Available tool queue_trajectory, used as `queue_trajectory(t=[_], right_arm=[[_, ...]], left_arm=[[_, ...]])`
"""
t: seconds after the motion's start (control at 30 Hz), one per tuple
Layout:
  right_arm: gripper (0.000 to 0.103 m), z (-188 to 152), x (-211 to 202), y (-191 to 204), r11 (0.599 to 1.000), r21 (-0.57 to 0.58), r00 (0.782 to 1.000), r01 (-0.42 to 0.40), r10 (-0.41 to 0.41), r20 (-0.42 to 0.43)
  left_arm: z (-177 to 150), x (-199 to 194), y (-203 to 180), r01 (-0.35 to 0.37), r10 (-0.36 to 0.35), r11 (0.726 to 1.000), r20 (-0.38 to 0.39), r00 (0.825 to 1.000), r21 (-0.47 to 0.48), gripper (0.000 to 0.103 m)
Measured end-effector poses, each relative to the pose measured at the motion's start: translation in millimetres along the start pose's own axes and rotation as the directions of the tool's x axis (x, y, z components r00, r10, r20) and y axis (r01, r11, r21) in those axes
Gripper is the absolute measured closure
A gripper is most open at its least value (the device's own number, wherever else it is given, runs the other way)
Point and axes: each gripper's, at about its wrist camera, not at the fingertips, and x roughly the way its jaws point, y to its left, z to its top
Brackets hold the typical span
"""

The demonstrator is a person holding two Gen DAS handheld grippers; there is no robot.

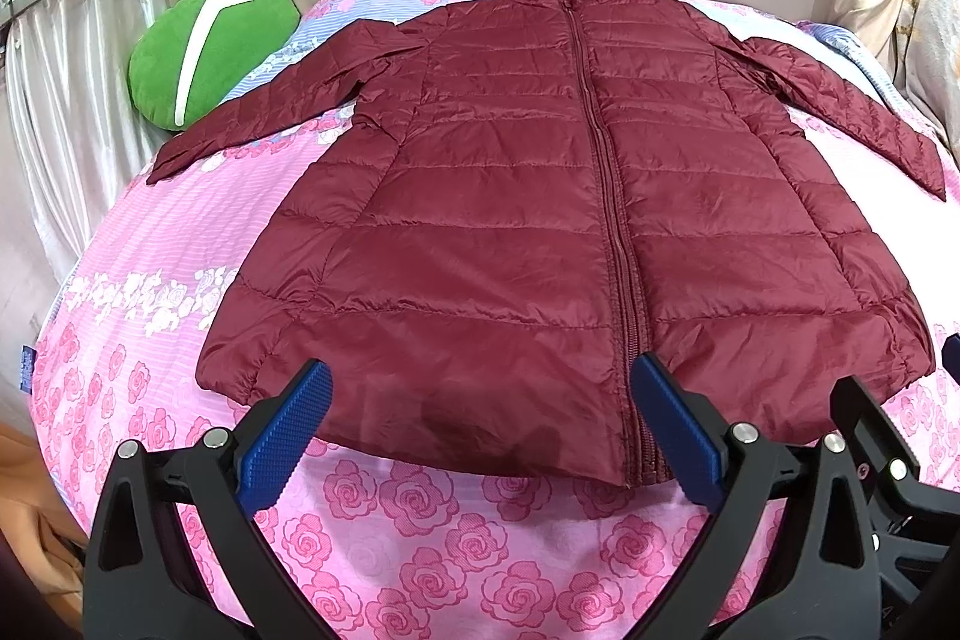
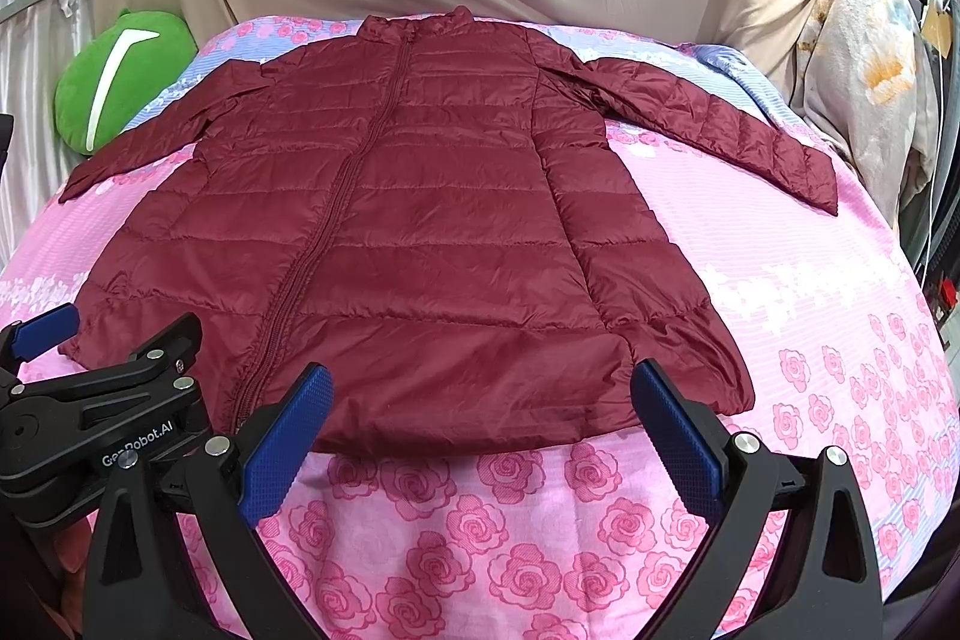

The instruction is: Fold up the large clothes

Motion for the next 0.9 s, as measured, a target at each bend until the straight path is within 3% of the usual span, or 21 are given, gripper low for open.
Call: queue_trajectory(t=[0.9], right_arm=[[0.005,0.8,2.5,0.7,1.0,-0.001,1.0,0.001,-0.001,-0.004]], left_arm=[[-0.9,0.3,1.1,-0.001,0.001,1.0,-0.003,1.0,0.001,0.007]])
